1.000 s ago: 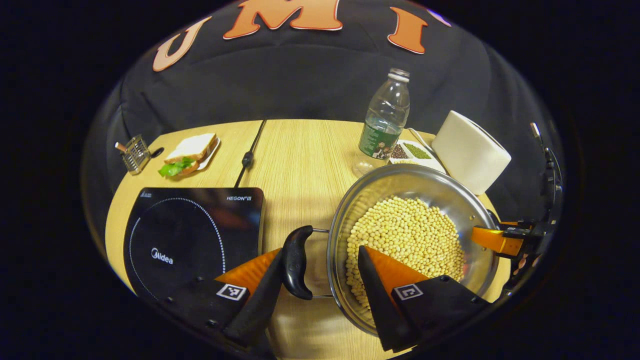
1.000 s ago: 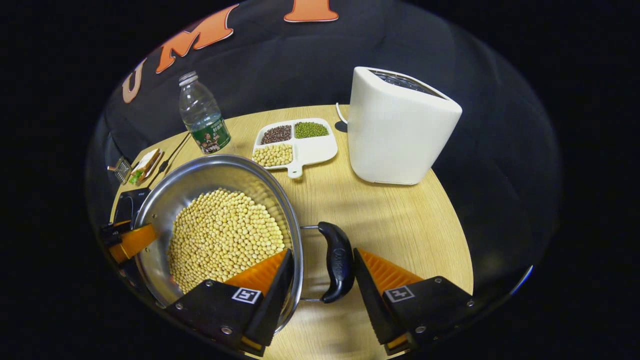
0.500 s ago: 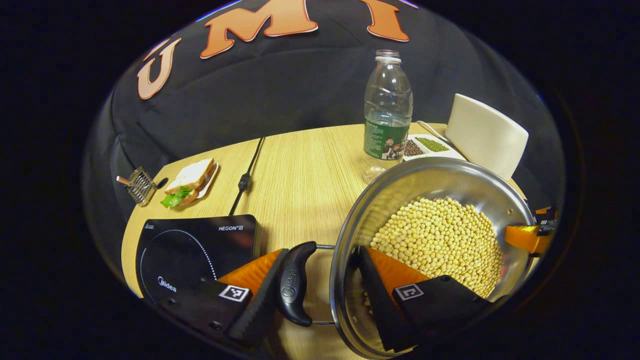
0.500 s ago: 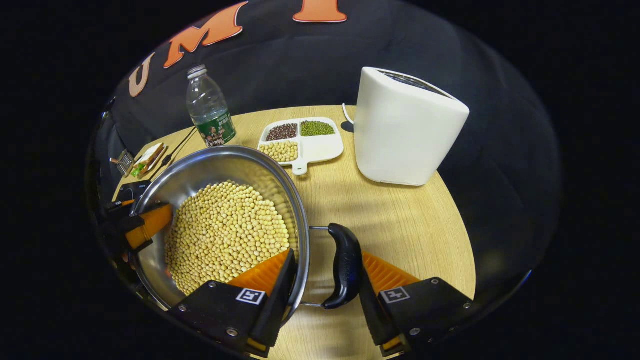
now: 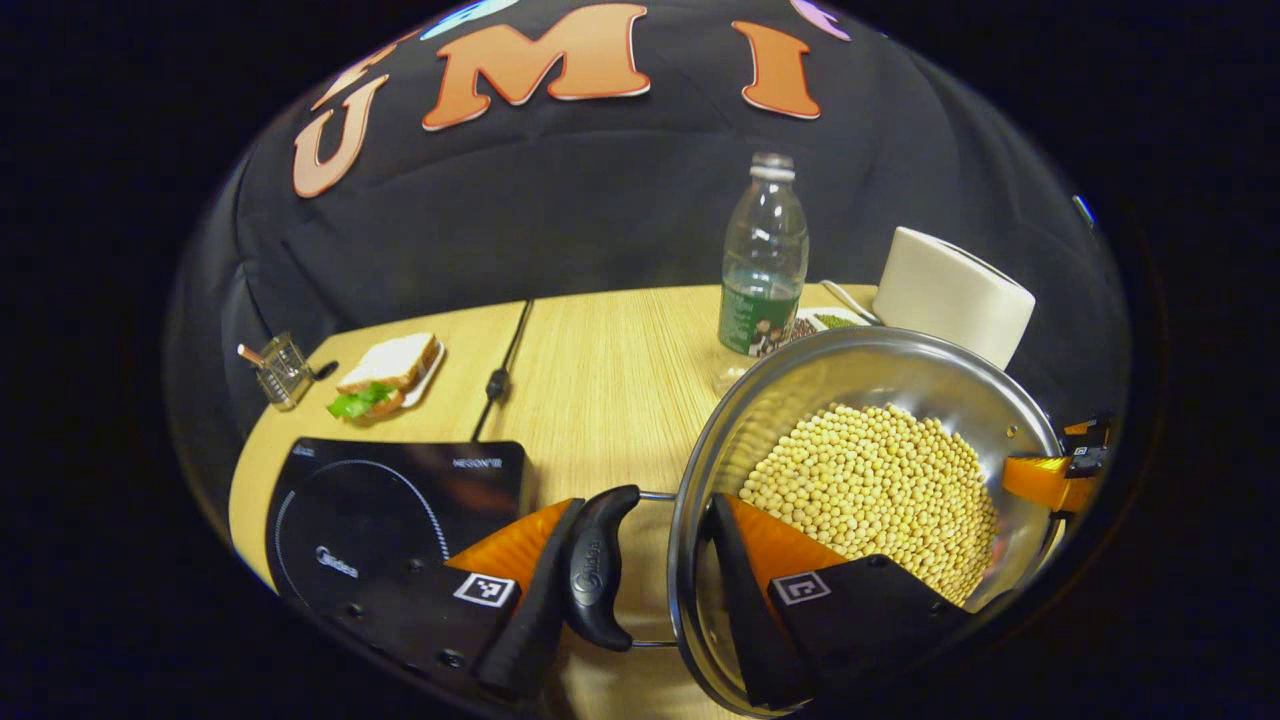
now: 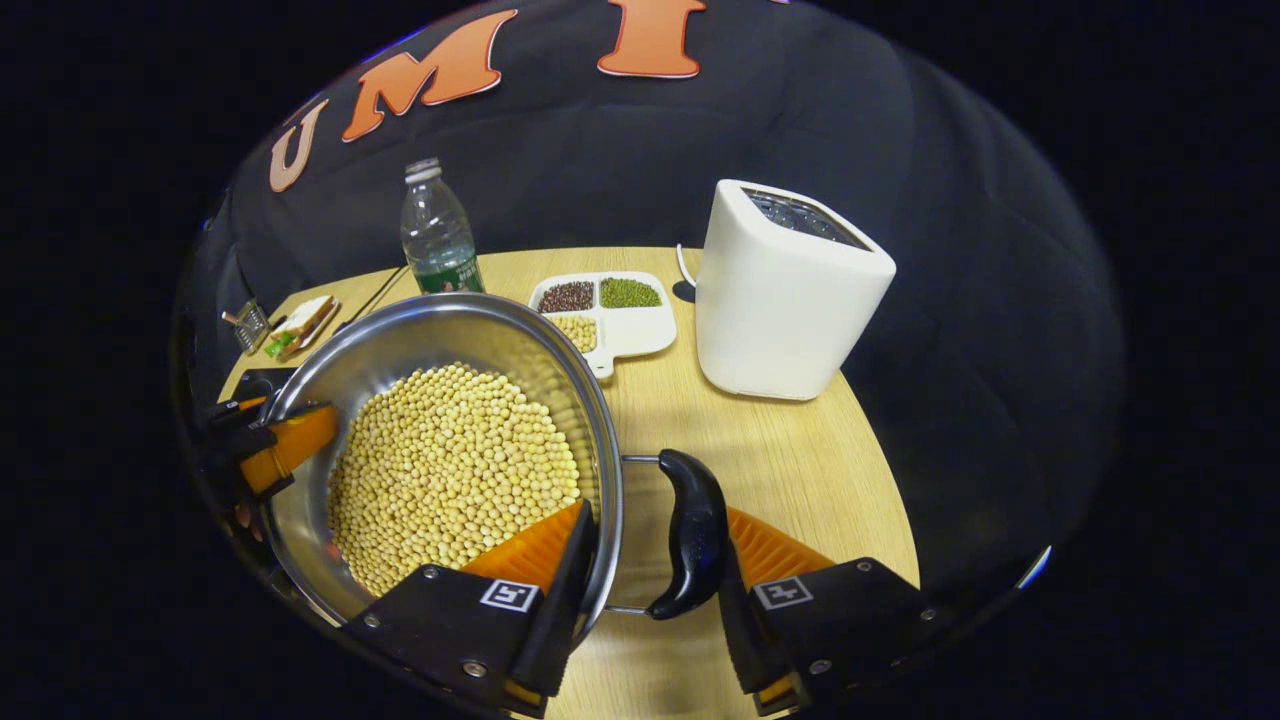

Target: First push the handle of the pot to place it horizontally, then grasp the pot with both hands and set it on the induction cooktop.

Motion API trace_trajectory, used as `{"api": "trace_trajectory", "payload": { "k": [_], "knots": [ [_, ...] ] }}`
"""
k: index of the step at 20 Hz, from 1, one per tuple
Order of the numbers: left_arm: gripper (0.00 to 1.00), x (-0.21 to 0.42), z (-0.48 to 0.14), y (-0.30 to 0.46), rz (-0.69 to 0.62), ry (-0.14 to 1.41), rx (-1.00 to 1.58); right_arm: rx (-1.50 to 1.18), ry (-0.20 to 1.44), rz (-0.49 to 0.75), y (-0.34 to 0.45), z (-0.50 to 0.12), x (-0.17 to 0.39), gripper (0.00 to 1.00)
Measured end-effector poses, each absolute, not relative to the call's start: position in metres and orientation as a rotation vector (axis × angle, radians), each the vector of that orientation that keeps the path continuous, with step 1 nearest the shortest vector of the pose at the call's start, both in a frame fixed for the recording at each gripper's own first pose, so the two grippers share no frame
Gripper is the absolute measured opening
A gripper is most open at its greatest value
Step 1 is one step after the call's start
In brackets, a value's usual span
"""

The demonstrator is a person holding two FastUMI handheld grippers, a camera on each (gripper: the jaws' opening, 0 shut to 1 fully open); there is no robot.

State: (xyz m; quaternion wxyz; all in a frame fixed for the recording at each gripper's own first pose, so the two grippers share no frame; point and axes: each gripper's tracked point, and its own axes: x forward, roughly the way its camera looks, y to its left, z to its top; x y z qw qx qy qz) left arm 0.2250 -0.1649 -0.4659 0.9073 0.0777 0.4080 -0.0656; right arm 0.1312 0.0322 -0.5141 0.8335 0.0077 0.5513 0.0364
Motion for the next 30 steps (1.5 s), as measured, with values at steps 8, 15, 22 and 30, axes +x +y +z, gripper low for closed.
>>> {"api": "trace_trajectory", "payload": {
  "k": [8,15,22,30],
  "knots": [
    [0.78,0.210,-0.381,-0.097,-0.085,0.751,0.153,0.017,1.068,0.129,0.083,-0.448,0.138,0.63],
    [0.78,0.187,-0.326,-0.006,0.029,0.709,0.150,0.016,1.019,0.233,0.137,-0.452,0.145,0.63],
    [0.78,0.169,-0.290,0.075,0.121,0.704,0.169,0.014,1.000,0.314,0.198,-0.496,0.174,0.64],
    [0.78,0.163,-0.267,0.140,0.179,0.688,0.191,0.037,1.012,0.357,0.197,-0.523,0.180,0.63]
  ]
}}
